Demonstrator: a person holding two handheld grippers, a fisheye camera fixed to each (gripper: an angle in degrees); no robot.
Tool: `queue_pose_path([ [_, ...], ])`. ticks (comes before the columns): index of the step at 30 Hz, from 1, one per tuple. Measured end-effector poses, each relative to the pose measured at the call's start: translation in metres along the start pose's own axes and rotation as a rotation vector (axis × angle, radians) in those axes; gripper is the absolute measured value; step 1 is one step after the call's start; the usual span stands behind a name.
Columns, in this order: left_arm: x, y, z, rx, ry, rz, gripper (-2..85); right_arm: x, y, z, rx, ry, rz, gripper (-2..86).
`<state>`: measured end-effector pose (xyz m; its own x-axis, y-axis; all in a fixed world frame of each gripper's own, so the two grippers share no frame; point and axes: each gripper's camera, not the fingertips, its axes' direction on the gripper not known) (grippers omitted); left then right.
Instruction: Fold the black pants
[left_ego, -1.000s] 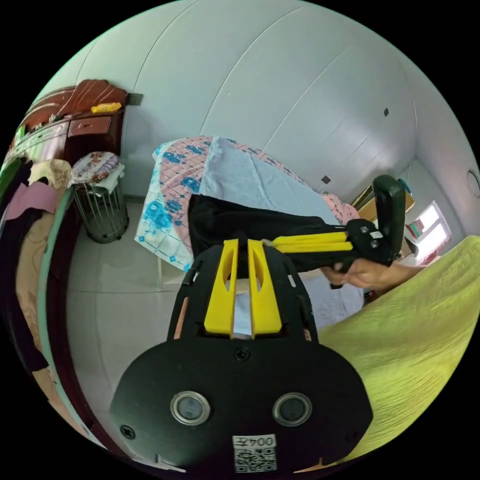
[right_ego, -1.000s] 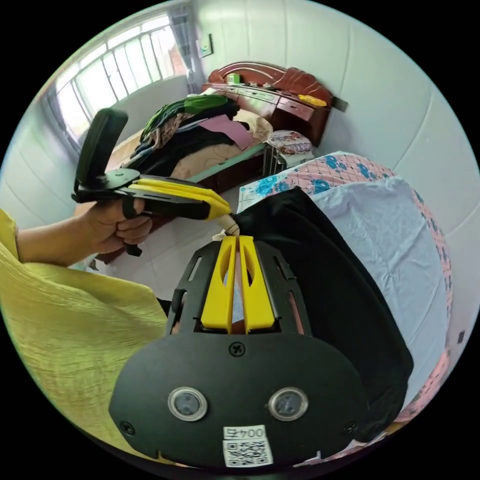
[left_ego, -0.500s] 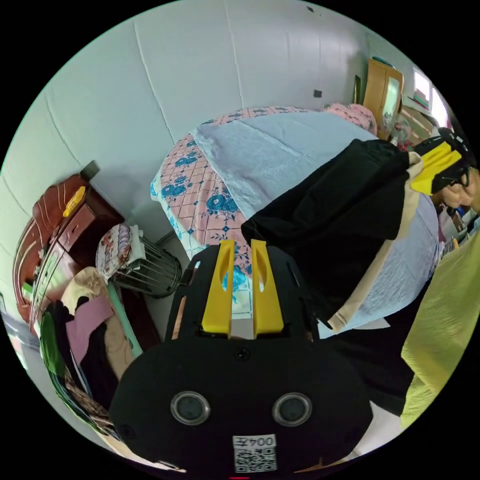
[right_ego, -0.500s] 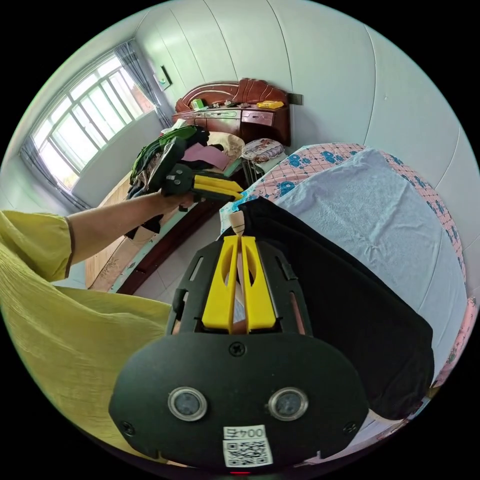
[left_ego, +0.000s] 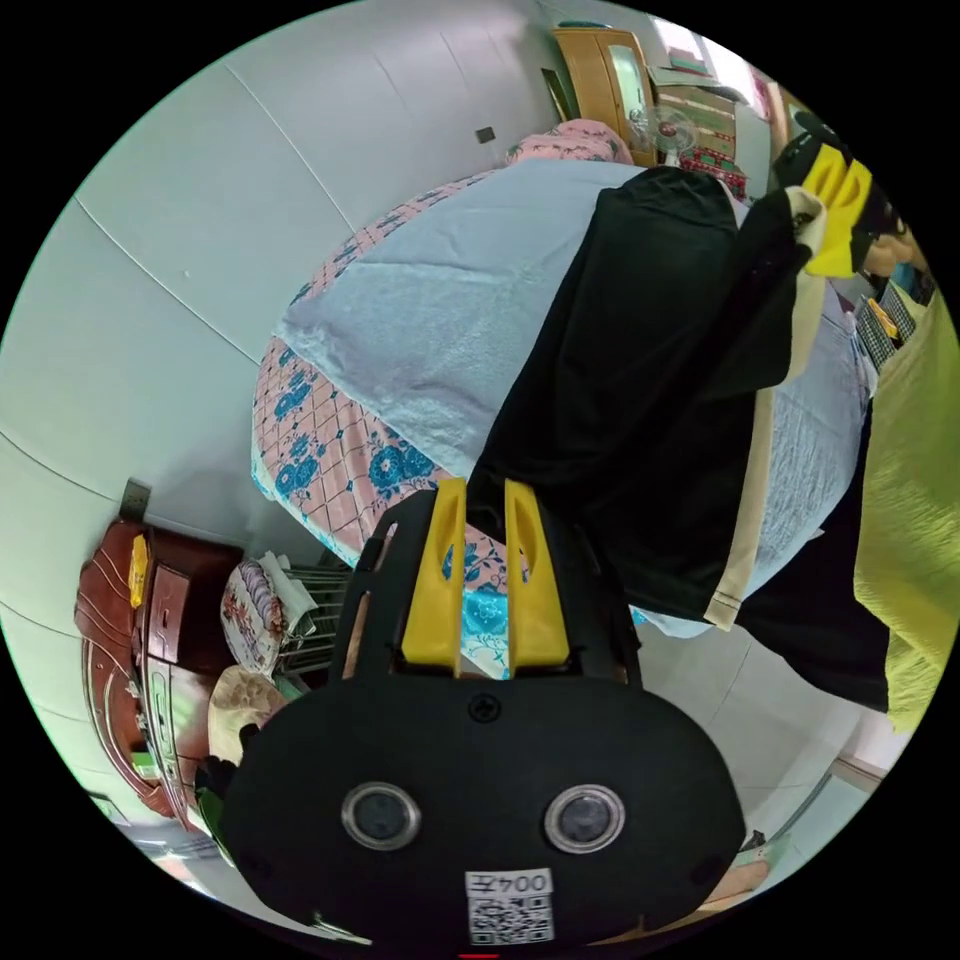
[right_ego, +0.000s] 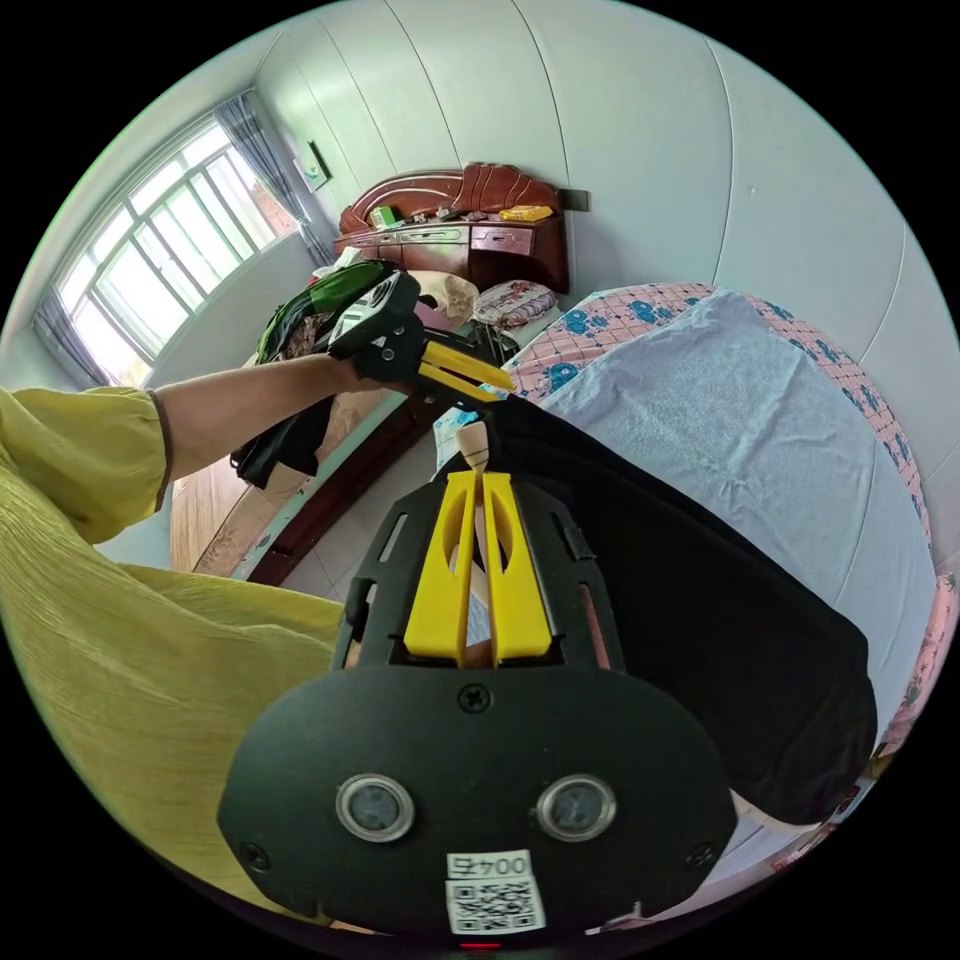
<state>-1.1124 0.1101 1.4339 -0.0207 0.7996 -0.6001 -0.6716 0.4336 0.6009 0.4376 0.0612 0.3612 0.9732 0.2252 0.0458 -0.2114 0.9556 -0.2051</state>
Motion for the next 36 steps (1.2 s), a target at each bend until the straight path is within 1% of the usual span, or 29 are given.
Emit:
queue_pose_path([
  [7,-0.001,-0.010,0.005,-0.080,0.004,0.104,6.6,0.001,0.003,0.007,0.003,-0.013,0.015,0.0],
  [10,-0.005,-0.015,0.005,-0.068,0.024,0.085,6.6,0.000,0.005,0.010,0.001,-0.016,0.013,0.0],
  [15,0.009,-0.032,0.006,-0.092,-0.017,0.192,6.2,0.000,0.008,0.009,-0.004,-0.022,0.011,0.0],
  [17,0.010,-0.038,0.009,-0.094,-0.005,0.210,6.0,0.000,0.009,0.008,-0.002,-0.024,0.013,0.0],
  [25,-0.003,-0.057,0.014,-0.066,0.018,0.187,6.0,0.004,0.014,-0.004,0.004,-0.030,0.023,0.0],
  [29,-0.006,-0.065,0.022,-0.094,0.038,0.242,5.8,0.007,0.018,-0.013,0.009,-0.034,0.033,-0.1],
  [32,-0.004,-0.072,0.032,-0.127,0.034,0.299,4.8,0.009,0.019,-0.021,0.009,-0.035,0.038,-0.2],
  [36,-0.007,-0.076,0.047,-0.168,0.066,0.315,2.1,0.013,0.020,-0.033,0.011,-0.035,0.041,-0.2],
])
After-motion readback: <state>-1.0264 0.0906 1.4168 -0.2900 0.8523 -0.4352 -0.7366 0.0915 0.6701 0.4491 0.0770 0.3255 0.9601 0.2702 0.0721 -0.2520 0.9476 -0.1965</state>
